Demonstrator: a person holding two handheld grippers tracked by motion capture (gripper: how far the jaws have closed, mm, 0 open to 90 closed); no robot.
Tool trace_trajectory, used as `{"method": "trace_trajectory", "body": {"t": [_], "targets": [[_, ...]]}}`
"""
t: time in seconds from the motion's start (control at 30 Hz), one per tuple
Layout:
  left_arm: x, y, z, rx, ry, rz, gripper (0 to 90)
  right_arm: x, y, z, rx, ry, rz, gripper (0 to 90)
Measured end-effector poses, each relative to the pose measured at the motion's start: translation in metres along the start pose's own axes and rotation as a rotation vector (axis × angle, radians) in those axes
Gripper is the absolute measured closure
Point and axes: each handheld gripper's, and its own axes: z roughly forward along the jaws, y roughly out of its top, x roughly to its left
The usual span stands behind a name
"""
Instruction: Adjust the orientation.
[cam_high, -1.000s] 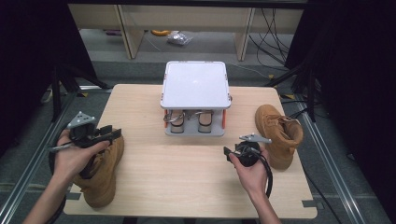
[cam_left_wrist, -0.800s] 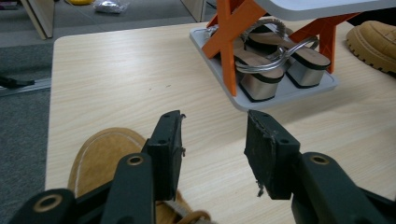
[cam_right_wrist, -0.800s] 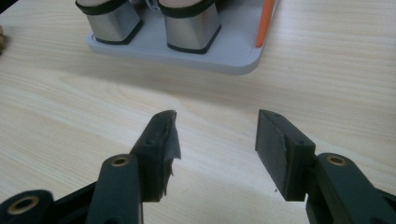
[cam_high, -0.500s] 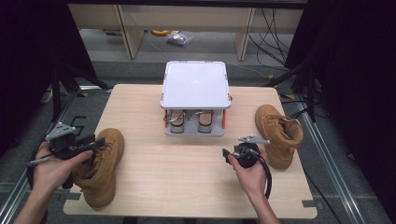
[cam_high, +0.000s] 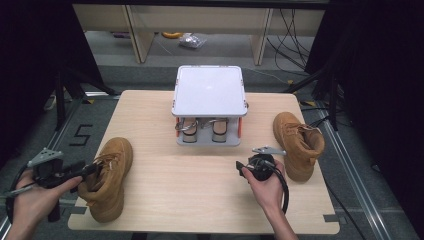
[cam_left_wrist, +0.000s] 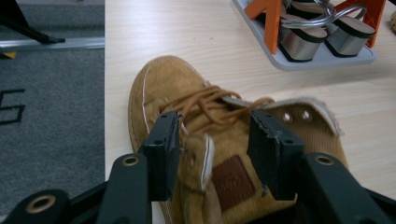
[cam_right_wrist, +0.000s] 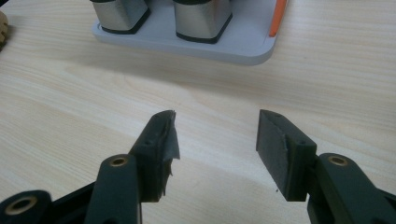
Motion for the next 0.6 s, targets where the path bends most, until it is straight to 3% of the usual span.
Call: {"method": "trace_trajectory", "body": {"t": [0.1, 0.33, 0.5, 0.6], "targets": [[0.002, -0.006, -0.001, 0.027, 0.003, -0.034, 51.6, 0.000, 0.000, 0.000, 0.002, 0.010, -0.001, 47.5], [0.004, -0.012, 0.002, 0.058, 0.010, -0.055, 51.1, -0.001, 0.000, 0.001, 0.002, 0.002, 0.000, 47.4], [0.005, -0.015, 0.009, 0.120, -0.001, -0.020, 59.1, -0.001, -0.001, 0.001, 0.005, 0.010, -0.003, 47.4], [0.004, -0.016, 0.014, 0.142, 0.007, -0.032, 63.4, 0.000, -0.001, 0.002, 0.010, 0.005, -0.001, 47.3]]}}
